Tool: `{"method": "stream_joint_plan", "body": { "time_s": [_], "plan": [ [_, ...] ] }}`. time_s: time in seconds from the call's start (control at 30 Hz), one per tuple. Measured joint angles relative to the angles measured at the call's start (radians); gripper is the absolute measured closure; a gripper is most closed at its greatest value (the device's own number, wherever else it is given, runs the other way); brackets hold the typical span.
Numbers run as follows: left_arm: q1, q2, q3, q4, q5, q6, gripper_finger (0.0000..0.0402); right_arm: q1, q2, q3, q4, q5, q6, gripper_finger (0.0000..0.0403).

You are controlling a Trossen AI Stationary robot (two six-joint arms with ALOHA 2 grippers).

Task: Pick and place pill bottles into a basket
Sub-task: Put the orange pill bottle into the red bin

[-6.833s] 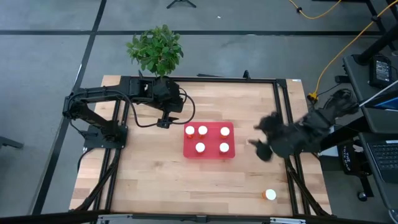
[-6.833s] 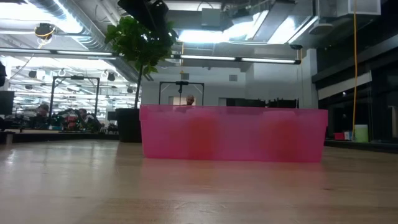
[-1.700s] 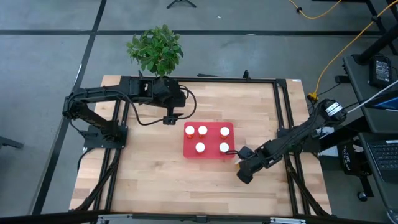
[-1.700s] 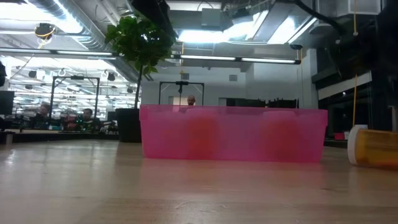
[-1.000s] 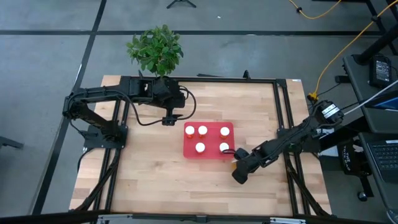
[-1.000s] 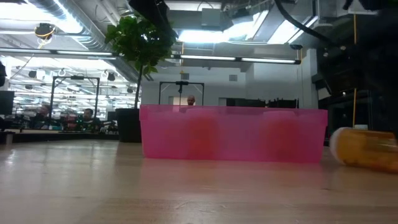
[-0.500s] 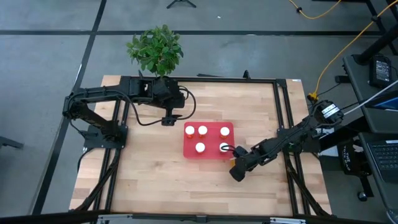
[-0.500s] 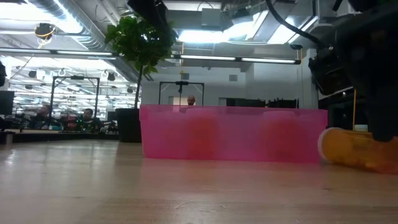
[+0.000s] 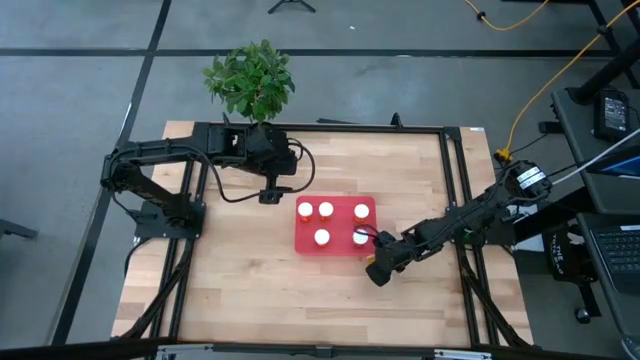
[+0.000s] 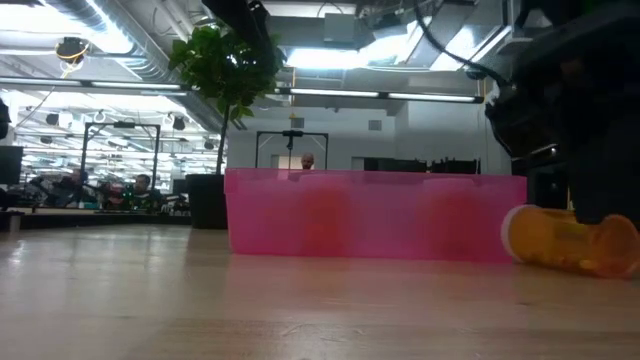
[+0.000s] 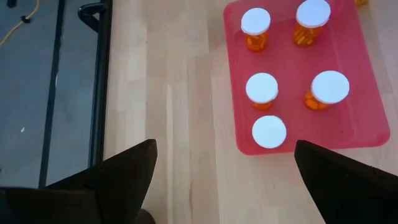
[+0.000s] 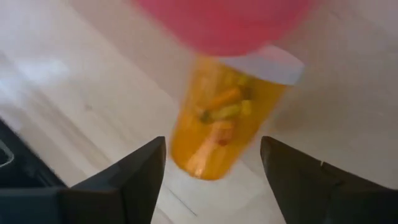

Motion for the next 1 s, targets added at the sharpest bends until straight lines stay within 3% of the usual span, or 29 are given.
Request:
{"method": "stream_joint_plan", "body": {
  "time_s": [0.23, 0.53, 1.0],
  "plan": [
    [0.000, 0.000, 0.000, -0.001, -0.001, 0.000, 0.0027, -0.063, 0.000, 0.000, -0.046, -0.056, 0.012, 0.0101],
    [0.000, 0.000, 0.000, -0.001, -0.002, 0.007, 0.0027, -0.098, 0.000, 0.000, -0.083, -0.061, 0.027, 0.0096],
    [0.014, 0.000, 0.000, -0.003, -0.005, 0.017, 0.0027, -0.083, 0.030, 0.002, -0.130, -0.052, 0.004, 0.0146]
  ]
}}
